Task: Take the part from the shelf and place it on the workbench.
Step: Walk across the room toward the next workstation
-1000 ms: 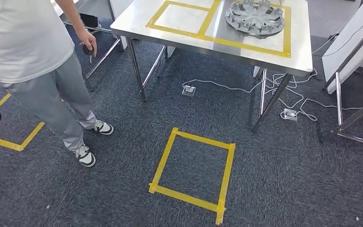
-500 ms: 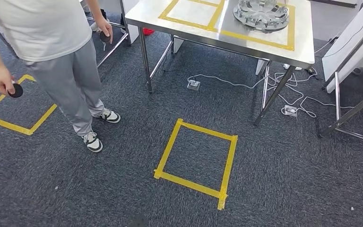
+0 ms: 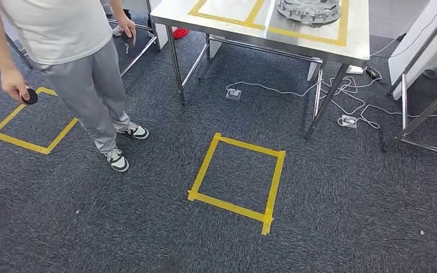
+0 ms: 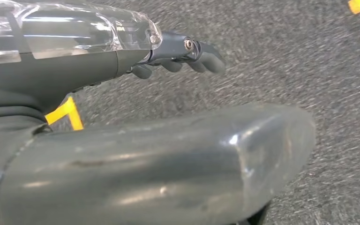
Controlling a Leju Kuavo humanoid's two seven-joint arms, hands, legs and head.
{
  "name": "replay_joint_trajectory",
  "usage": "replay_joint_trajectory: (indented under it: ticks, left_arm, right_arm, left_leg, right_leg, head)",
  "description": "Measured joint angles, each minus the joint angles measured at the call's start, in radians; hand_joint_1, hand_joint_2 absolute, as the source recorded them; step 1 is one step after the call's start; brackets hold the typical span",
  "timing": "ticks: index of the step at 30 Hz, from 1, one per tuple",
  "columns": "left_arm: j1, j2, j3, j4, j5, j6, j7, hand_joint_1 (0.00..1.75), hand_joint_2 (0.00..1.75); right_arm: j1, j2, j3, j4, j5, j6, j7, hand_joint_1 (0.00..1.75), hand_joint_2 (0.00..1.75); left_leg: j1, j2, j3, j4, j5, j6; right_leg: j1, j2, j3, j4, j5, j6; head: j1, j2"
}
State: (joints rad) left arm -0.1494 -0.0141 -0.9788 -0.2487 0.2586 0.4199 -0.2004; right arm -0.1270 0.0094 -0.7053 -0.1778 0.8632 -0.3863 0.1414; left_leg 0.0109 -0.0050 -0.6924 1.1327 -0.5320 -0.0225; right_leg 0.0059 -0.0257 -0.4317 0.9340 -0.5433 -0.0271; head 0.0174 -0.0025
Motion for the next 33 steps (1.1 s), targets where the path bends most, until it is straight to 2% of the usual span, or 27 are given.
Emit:
replay_joint_trajectory:
  ticks: [1,2,3,6,8,10,12,13,14,15,16,17,18,19,20,21,22,23,25,26,27,28,29,30,31,33]
  left_arm:
    - [0.0,0.001,0.0,0.0,0.0,-0.001,0.0,0.0,0.0]
    - [0.0,0.001,0.0,0.0,0.001,-0.002,0.0,0.0,0.0]
    - [0.0,0.001,0.0,0.0,0.001,-0.003,0.0,0.0,0.0]
    - [0.001,0.002,0.0,0.0,0.001,-0.004,0.0,0.0,0.0]
    - [0.001,0.002,0.0,0.001,0.001,-0.004,0.0,0.0,0.0]
    - [0.001,0.003,0.0,0.001,0.001,-0.005,0.0,0.0,0.0]
    - [-0.002,0.005,0.0,0.001,0.001,-0.005,0.0,0.0,0.0]
    - [-0.003,0.005,0.0,0.001,0.001,-0.005,0.0,0.0,0.0]
    - [-0.002,0.006,0.0,0.001,0.001,-0.005,0.0,0.0,0.0]
    - [-0.001,0.006,0.0,0.002,0.001,-0.005,0.0,0.0,0.0]
    - [-0.001,0.006,0.0,0.001,0.002,-0.005,0.0,0.0,0.0]
    - [-0.002,0.006,0.0,0.001,0.002,-0.007,0.0,0.0,0.0]
    - [-0.004,0.005,0.0,0.001,0.002,-0.009,0.0,0.0,0.0]
    - [-0.004,0.004,0.0,0.0,0.002,-0.012,0.0,0.0,0.0]
    - [-0.004,0.004,0.0,0.0,0.002,-0.016,0.0,0.0,0.0]
    - [-0.002,0.004,0.0,0.0,0.002,-0.019,0.0,0.0,0.0]
    - [-0.001,0.004,0.0,0.0,0.002,-0.022,0.0,0.0,0.0]
    - [0.001,0.004,-0.001,0.0,0.002,-0.025,-0.001,0.0,0.0]
    - [0.001,0.003,-0.004,0.0,0.001,-0.029,-0.001,0.0,0.0]
    - [0.0,0.002,-0.006,0.0,0.001,-0.03,-0.001,0.0,0.0]
    - [0.0,0.0,-0.007,0.0,0.0,-0.032,-0.001,0.0,0.0]
    - [0.001,-0.001,-0.008,0.0,0.0,-0.033,-0.001,0.0,0.0]
    - [0.003,-0.001,-0.008,0.0,-0.001,-0.033,-0.002,0.0,0.0]
    - [0.005,-0.001,-0.008,0.0,-0.002,-0.033,-0.002,0.0,0.0]
    - [0.006,-0.001,-0.008,0.0,-0.002,-0.033,-0.002,0.0,0.0]
    - [0.004,0.0,-0.01,0.001,-0.003,-0.032,-0.003,0.0,0.0]
  right_arm:
    - [0.001,0.0,0.0,0.0,0.0,0.0,0.0,0.0,0.0]
    - [0.002,0.001,0.0,0.001,0.0,0.001,0.0,0.0,0.0]
    - [0.002,0.001,0.0,0.001,0.0,0.001,0.0,0.0,0.0]
    - [0.003,0.001,0.0,0.001,0.0,0.001,0.0,0.0,0.0]
    - [0.003,0.001,0.0,0.002,0.0,0.002,0.0,0.0,0.0]
    - [0.002,0.001,0.0,0.004,0.0,0.002,0.0,0.0,0.0]
    - [0.002,0.002,0.0,0.006,0.001,0.003,0.0,0.0,0.0]
    - [0.002,0.003,0.0,0.006,0.001,0.003,0.0,0.0,0.0]
    - [0.001,0.003,0.0,0.006,0.001,0.003,0.0,0.0,0.0]
    - [0.001,0.003,0.0,0.007,0.002,0.003,0.0,0.0,0.0]
    - [0.001,0.003,0.0,0.007,0.002,0.003,0.001,0.0,0.0]
    - [0.004,0.003,0.0,0.007,0.002,0.003,0.001,0.0,0.0]
    - [0.006,0.002,0.0,0.008,0.002,0.003,0.003,0.0,0.0]
    - [0.008,0.001,0.0,0.008,0.001,0.004,0.006,0.0,0.0]
    - [0.01,0.0,0.0,0.009,0.0,0.005,0.009,0.0,0.0]
    - [0.009,0.0,0.0,0.009,0.0,0.006,0.012,0.0,0.0]
    - [0.008,0.0,0.0,0.01,-0.001,0.007,0.015,0.0,0.0]
    - [0.006,0.0,0.0,0.01,-0.001,0.008,0.017,0.0,0.0]
    - [0.002,-0.001,0.001,0.011,-0.002,0.01,0.019,0.0,0.0]
    - [0.001,-0.002,0.001,0.012,-0.002,0.012,0.021,0.0,0.0]
    - [0.001,-0.003,0.001,0.012,-0.002,0.013,0.023,0.0,0.0]
    - [-0.001,-0.005,0.001,0.012,-0.001,0.015,0.025,0.0,0.0]
    - [-0.003,-0.006,0.001,0.013,0.001,0.017,0.027,0.0,0.0]
    - [-0.006,-0.006,0.001,0.013,0.003,0.019,0.029,0.0,0.0]
    - [-0.008,-0.006,0.001,0.013,0.005,0.02,0.031,0.0,0.0]
    - [-0.005,-0.004,0.001,0.014,0.008,0.023,0.033,0.0,0.0]
  left_leg:
    - [0.0,0.0,-0.016,0.057,-0.04,-0.002]
    - [0.0,0.001,-0.028,0.101,-0.065,-0.004]
    - [0.0,0.001,-0.035,0.127,-0.075,-0.006]
    - [0.0,0.001,-0.04,0.146,-0.077,-0.007]
    - [0.0,0.003,-0.04,0.165,-0.068,-0.008]
    - [-0.004,0.062,0.055,0.049,-0.026,-0.006]
    - [-0.011,0.117,0.148,-0.086,0.001,0.006]
    - [-0.014,0.112,0.148,-0.095,-0.004,0.015]
    - [-0.011,0.096,0.144,-0.098,-0.003,0.025]
    - [-0.01,0.079,0.14,-0.101,0.0,0.034]
    - [-0.007,0.063,0.134,-0.103,0.005,0.042]
    - [-0.004,0.046,0.128,-0.104,0.012,0.048]
    - [-0.004,0.029,0.122,-0.104,0.017,0.052]
    - [-0.003,0.011,0.115,-0.104,0.023,0.054]
    - [-0.003,-0.007,0.109,-0.103,0.028,0.054]
    - [-0.003,-0.024,0.105,-0.103,0.033,0.054]
    - [-0.004,-0.039,0.101,-0.103,0.038,0.053]
    - [-0.005,-0.053,0.099,-0.103,0.042,0.052]
    - [-0.006,-0.079,0.096,-0.102,0.049,0.047]
    - [-0.005,-0.089,0.093,-0.102,0.053,0.042]
    - [-0.004,-0.099,0.089,-0.102,0.058,0.036]
    - [-0.002,-0.107,0.083,-0.102,0.064,0.028]
    - [-0.001,-0.115,0.077,-0.104,0.069,0.02]
    - [-0.002,-0.106,0.071,-0.103,0.07,0.014]
    - [-0.005,-0.079,0.062,-0.093,0.06,0.009]
    - [-0.007,-0.013,0.025,-0.019,0.001,0.002]
  right_leg:
    - [0.001,-0.007,-0.007,0.001,0.005,-0.003]
    - [0.003,-0.012,-0.012,0.002,0.009,-0.003]
    - [0.003,-0.016,-0.015,0.002,0.011,-0.004]
    - [0.004,-0.019,-0.019,0.003,0.013,-0.004]
    - [0.005,-0.025,-0.025,0.006,0.016,-0.003]
    - [0.008,-0.05,-0.043,0.031,0.013,0.005]
    - [0.013,-0.083,-0.059,0.059,0.007,0.017]
    - [0.015,-0.096,-0.061,0.064,0.005,0.021]
    - [0.015,-0.108,-0.061,0.066,0.003,0.024]
    - [0.014,-0.101,-0.064,0.073,-0.004,0.03]
    - [0.011,-0.081,-0.07,0.091,-0.021,0.037]
    - [0.006,-0.051,-0.084,0.128,-0.05,0.045]
    - [0.001,-0.016,-0.105,0.183,-0.087,0.053]
    - [-0.003,0.004,-0.129,0.249,-0.123,0.057]
    - [-0.005,0.013,-0.15,0.305,-0.147,0.059]
    - [-0.005,0.017,-0.16,0.334,-0.151,0.058]
    - [-0.005,0.02,-0.154,0.325,-0.133,0.055]
    - [-0.005,0.026,-0.133,0.28,-0.099,0.05]
    - [-0.004,0.061,-0.074,0.146,-0.027,0.036]
    - [-0.003,0.078,-0.054,0.097,-0.008,0.03]
    - [-0.001,0.092,-0.044,0.069,-0.001,0.025]
    - [0.0,0.094,-0.043,0.062,-0.003,0.021]
    - [0.001,0.085,-0.043,0.055,-0.001,0.018]
    - [-0.001,0.075,-0.043,0.046,0.004,0.016]
    - [-0.002,0.064,-0.043,0.035,0.011,0.012]
    - [-0.004,0.038,-0.048,0.019,0.026,0.007]
  head:
    - [-0.001,0.0]
    - [-0.002,0.0]
    - [-0.002,0.0]
    - [-0.002,0.0]
    - [-0.002,0.0]
    - [-0.004,0.0]
    - [-0.006,0.0]
    - [-0.006,0.0]
    - [-0.005,0.0]
    - [-0.004,0.0]
    - [-0.003,0.0]
    - [-0.002,0.0]
    - [0.0,0.0]
    - [0.001,0.0]
    - [0.002,0.0]
    - [0.003,0.0]
    - [0.004,0.0]
    - [0.004,0.0]
    - [0.004,0.0]
    - [0.003,0.0]
    - [0.004,0.0]
    - [0.004,0.0]
    - [0.006,0.0]
    - [0.007,0.0]
    - [0.004,0.0]
    - [-0.004,0.0]
